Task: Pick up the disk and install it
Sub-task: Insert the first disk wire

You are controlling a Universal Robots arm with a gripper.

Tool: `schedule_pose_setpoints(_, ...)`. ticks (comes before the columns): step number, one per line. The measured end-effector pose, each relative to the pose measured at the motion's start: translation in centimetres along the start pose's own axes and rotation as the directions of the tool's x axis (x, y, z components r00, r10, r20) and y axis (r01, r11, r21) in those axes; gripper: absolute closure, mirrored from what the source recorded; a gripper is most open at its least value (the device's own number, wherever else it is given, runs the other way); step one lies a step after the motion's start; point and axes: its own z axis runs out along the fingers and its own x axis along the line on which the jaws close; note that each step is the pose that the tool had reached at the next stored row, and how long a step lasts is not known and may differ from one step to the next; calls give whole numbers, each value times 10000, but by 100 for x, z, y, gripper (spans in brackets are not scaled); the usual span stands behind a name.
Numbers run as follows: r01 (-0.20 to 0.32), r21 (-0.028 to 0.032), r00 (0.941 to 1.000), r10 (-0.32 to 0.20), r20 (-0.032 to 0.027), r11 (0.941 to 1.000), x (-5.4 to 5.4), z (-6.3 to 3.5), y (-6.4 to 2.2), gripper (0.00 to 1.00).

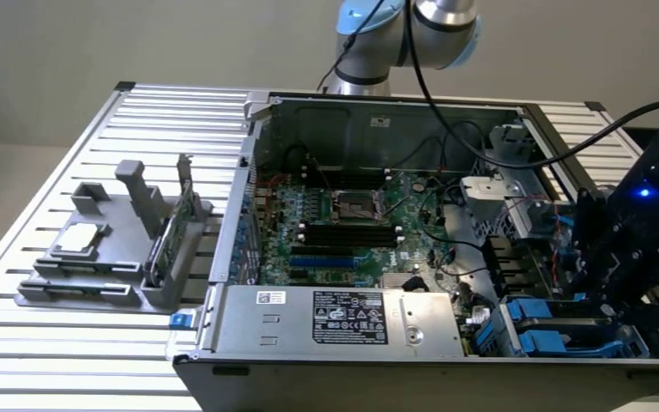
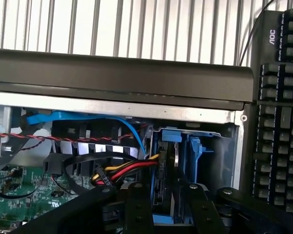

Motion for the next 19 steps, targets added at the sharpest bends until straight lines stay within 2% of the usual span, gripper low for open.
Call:
schedule_pose_setpoints(4,-14,28,10000,14,0,10000,-3,-92,3,67)
schedule_pose_setpoints(7,-17,58,10000,17,-2,10000,-4,-108,-28,67)
schedule_pose_setpoints(9,-18,113,10000,19,-5,9999,-1,-112,-66,67)
schedule_pose_setpoints(16,-25,363,10000,26,-22,9993,10,-128,-235,67)
schedule_pose_setpoints(19,-25,388,10000,26,-23,9992,15,-135,-295,67)
